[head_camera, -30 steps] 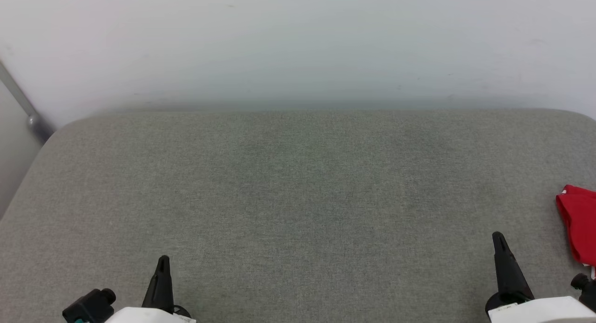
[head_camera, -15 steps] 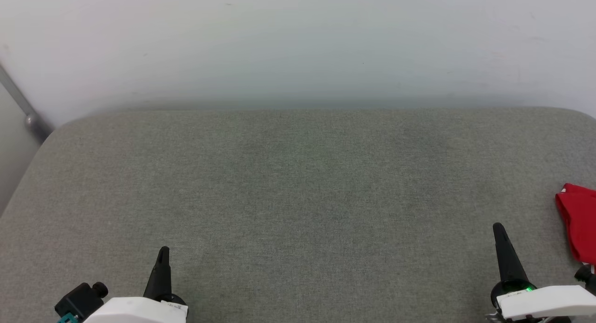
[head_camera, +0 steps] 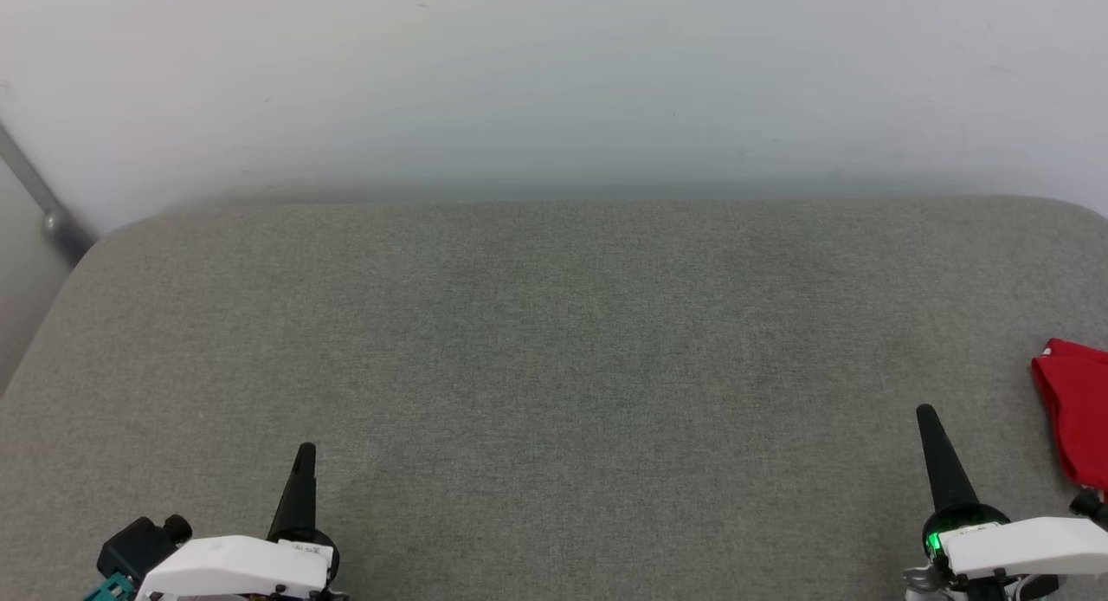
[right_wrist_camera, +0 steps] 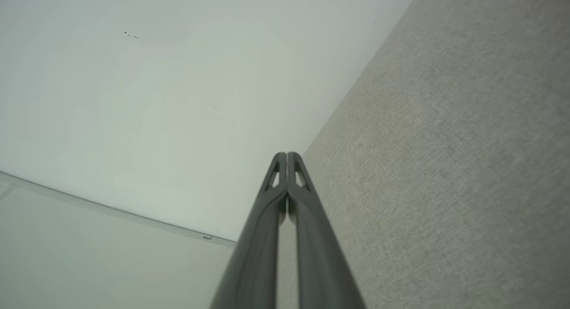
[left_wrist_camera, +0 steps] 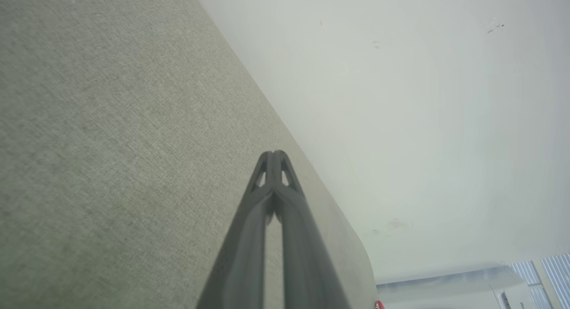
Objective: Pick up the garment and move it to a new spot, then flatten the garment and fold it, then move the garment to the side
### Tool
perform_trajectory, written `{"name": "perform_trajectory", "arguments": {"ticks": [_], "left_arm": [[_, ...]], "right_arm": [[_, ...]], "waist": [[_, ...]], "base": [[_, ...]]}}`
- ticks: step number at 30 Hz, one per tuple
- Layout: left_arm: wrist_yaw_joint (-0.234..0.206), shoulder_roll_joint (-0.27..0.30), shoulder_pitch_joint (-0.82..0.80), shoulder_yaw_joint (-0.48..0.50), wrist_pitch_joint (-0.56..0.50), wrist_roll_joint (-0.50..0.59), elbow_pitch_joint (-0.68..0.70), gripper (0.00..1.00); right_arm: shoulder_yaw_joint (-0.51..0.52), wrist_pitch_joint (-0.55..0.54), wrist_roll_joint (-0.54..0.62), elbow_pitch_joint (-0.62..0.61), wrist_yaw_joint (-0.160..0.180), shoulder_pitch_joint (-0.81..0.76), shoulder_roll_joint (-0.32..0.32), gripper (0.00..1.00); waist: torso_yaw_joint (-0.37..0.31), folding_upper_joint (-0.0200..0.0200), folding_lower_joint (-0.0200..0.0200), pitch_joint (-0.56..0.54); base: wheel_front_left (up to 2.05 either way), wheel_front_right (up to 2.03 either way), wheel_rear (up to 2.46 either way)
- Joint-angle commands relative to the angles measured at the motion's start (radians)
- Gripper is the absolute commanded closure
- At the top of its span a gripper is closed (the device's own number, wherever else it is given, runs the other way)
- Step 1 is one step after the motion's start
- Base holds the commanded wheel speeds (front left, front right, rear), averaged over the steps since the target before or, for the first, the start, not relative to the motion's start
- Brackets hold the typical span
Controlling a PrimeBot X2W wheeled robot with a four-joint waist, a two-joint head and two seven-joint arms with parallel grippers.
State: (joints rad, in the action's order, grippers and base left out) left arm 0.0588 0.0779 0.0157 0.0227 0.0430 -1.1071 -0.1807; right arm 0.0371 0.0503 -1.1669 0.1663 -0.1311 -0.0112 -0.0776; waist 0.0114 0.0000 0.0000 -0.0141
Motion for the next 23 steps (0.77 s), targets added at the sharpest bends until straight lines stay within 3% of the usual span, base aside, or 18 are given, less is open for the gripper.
{"name": "perform_trajectory", "arguments": {"ticks": [1, 23], "left_arm": [[0.007, 0.003, -0.023, 0.006, -0.007, -0.035, 0.003, 1.00], [0.037, 0.000, -0.070, 0.029, -0.061, -0.247, -0.025, 1.00]], "right_arm": [[0.004, -0.010, -0.034, -0.002, 0.000, 0.028, -0.007, 1.00], [0.019, -0.063, -0.222, 0.032, 0.000, 0.068, -0.005, 1.00]], "waist": [[0.000, 0.0000, 0.0000, 0.001], [-0.004, 0.0000, 0.0000, 0.007]], "base": [[0.00, 0.00, 0.00], [0.00, 0.00, 0.00]]}}
